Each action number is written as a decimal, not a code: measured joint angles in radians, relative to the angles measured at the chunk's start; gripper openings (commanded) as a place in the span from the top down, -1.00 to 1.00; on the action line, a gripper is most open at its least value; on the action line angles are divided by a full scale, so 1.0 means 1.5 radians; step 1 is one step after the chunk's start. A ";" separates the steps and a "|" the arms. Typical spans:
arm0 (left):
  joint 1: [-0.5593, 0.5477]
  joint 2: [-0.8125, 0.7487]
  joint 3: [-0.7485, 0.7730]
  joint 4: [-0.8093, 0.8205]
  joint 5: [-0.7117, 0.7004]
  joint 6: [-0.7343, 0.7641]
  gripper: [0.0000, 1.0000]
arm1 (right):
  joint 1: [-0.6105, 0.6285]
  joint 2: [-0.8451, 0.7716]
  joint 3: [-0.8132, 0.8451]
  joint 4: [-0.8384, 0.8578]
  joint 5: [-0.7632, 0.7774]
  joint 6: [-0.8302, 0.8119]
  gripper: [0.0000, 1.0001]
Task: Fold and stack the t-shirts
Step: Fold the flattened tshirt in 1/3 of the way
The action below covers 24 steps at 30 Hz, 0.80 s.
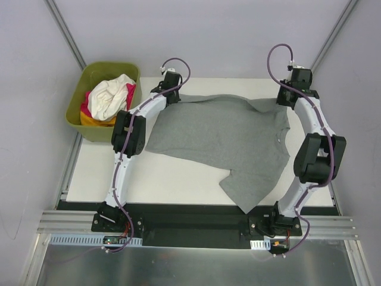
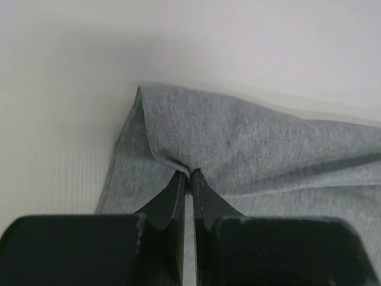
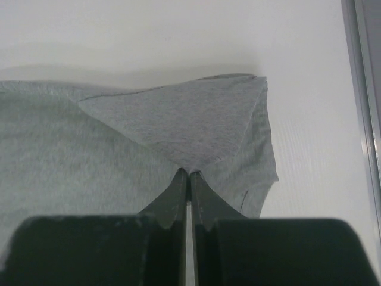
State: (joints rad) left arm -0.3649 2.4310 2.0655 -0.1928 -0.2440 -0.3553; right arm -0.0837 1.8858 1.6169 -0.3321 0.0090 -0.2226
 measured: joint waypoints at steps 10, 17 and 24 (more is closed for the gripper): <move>0.005 -0.104 -0.127 -0.009 -0.002 -0.010 1.00 | 0.000 -0.168 -0.101 -0.131 0.016 0.052 0.99; 0.022 -0.170 -0.182 -0.006 -0.004 -0.015 1.00 | 0.000 -0.211 -0.149 -0.206 0.019 0.063 0.93; 0.026 -0.176 -0.211 -0.011 -0.007 -0.014 1.00 | 0.004 -0.212 -0.168 -0.251 0.020 0.096 0.88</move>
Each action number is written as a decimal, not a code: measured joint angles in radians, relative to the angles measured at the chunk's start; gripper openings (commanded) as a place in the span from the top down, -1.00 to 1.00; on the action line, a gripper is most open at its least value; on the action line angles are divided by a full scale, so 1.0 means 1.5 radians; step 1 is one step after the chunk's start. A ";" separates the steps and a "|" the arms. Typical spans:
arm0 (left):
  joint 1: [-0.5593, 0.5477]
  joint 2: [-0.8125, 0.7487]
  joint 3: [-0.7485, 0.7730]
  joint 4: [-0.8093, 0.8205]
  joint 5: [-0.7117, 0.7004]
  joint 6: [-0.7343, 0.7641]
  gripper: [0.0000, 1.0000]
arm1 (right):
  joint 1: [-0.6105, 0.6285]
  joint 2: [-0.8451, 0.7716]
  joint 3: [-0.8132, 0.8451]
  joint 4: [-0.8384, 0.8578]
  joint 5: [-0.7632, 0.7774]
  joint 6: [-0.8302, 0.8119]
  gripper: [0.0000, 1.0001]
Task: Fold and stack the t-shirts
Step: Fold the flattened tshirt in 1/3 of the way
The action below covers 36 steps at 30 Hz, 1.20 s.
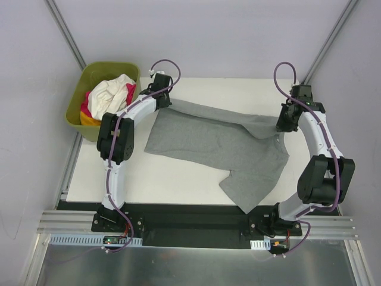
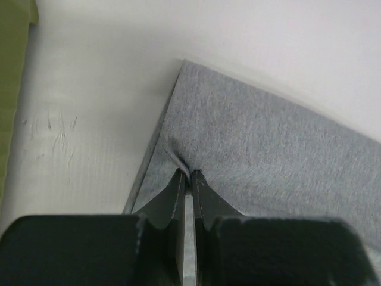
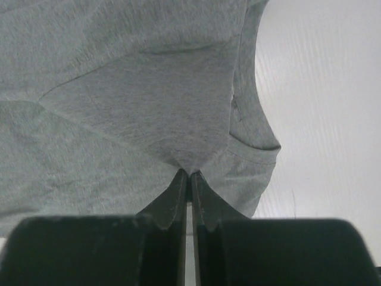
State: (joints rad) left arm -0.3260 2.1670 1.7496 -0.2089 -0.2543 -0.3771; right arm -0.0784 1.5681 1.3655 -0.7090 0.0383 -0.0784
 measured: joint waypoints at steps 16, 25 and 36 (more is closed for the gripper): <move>-0.002 -0.043 -0.042 -0.029 0.008 0.001 -0.99 | 0.053 0.015 -0.049 -0.124 0.054 0.082 -0.74; -0.030 -0.069 -0.036 -0.030 0.057 0.000 -0.99 | 0.084 0.007 -0.048 -0.070 -0.011 0.030 -0.99; -0.035 0.008 -0.019 -0.037 0.114 -0.007 -0.99 | 0.066 0.202 0.024 -0.023 -0.074 0.031 -0.99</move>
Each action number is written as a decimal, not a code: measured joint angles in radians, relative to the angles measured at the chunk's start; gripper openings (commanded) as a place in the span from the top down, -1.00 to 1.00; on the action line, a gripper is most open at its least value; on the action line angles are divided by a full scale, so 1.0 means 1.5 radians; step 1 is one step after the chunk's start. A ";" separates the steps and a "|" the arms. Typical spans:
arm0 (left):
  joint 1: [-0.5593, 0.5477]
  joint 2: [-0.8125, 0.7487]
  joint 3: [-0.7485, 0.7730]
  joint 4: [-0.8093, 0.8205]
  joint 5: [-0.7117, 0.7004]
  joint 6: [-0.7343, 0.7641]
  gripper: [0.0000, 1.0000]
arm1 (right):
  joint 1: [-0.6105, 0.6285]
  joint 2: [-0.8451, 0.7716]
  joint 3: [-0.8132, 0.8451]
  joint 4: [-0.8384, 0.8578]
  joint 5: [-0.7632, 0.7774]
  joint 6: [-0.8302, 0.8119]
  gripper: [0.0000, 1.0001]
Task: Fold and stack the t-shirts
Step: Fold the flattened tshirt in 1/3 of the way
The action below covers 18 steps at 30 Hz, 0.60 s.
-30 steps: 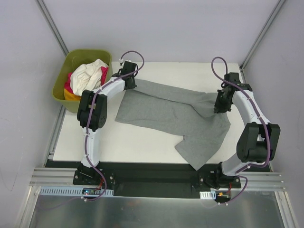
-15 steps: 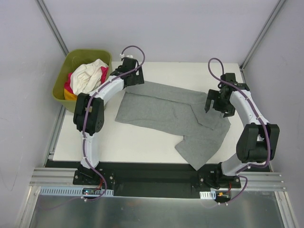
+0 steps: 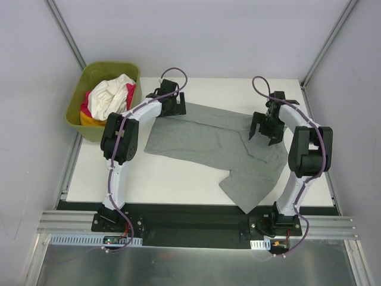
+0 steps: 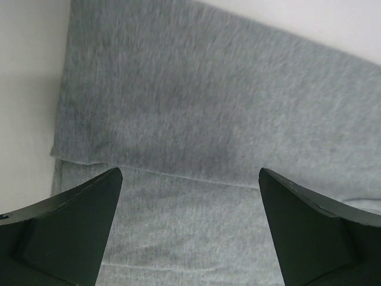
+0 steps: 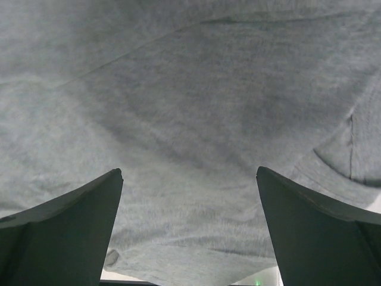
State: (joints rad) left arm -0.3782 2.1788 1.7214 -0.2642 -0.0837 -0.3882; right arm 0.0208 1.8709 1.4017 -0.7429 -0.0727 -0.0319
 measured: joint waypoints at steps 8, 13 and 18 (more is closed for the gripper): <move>0.000 0.008 -0.045 0.001 -0.004 -0.023 -0.98 | -0.043 0.118 0.083 -0.023 -0.017 0.002 -0.99; 0.000 -0.026 -0.103 0.029 -0.003 -0.048 -0.98 | -0.064 0.171 0.168 -0.029 -0.028 0.003 -0.99; 0.000 -0.062 -0.151 0.030 0.000 -0.076 -0.98 | -0.075 0.205 0.224 -0.036 -0.049 0.002 -0.99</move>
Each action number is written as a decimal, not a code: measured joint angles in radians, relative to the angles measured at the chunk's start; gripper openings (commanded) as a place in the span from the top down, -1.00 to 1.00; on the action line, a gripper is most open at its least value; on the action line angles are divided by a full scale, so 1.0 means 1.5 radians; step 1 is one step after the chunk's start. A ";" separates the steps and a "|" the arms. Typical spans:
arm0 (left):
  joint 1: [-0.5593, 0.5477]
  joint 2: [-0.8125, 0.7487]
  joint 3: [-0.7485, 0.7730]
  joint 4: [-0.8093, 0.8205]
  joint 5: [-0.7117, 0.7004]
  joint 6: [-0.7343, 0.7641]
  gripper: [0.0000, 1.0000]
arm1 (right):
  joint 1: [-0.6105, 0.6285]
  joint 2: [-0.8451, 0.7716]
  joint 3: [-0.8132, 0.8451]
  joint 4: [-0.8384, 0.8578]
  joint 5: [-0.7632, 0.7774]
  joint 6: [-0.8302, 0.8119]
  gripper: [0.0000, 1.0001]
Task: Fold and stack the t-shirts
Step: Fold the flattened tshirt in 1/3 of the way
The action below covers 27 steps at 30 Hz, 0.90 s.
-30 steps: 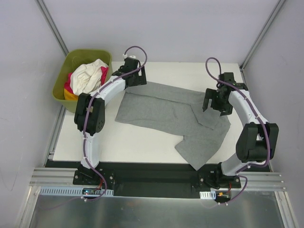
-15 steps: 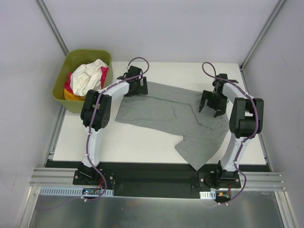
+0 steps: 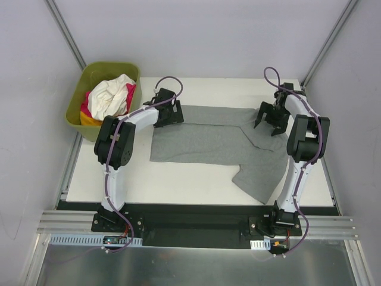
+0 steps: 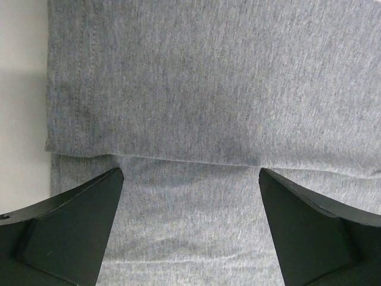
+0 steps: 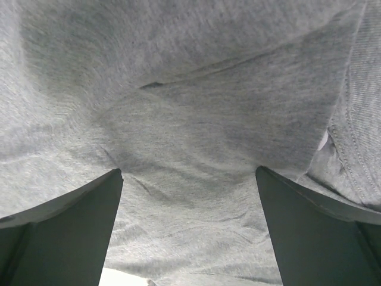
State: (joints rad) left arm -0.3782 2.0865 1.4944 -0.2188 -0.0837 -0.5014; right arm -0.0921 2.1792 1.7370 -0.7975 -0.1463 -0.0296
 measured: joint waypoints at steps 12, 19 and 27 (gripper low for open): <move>-0.006 -0.094 -0.034 -0.053 -0.003 0.013 -0.99 | -0.003 -0.160 -0.134 0.057 -0.010 -0.003 -0.99; -0.049 -0.356 -0.229 -0.062 -0.014 -0.026 -0.99 | -0.003 -0.487 -0.351 0.145 -0.010 0.012 -0.99; -0.053 -0.572 -0.499 -0.102 -0.022 -0.163 -0.99 | -0.003 -0.652 -0.532 0.192 -0.013 0.040 -0.99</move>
State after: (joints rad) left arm -0.4572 1.2285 0.7464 -0.3717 -0.1173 -0.7464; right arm -0.0959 1.2007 0.9386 -0.5102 -0.1665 0.0299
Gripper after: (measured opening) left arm 0.993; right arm 0.994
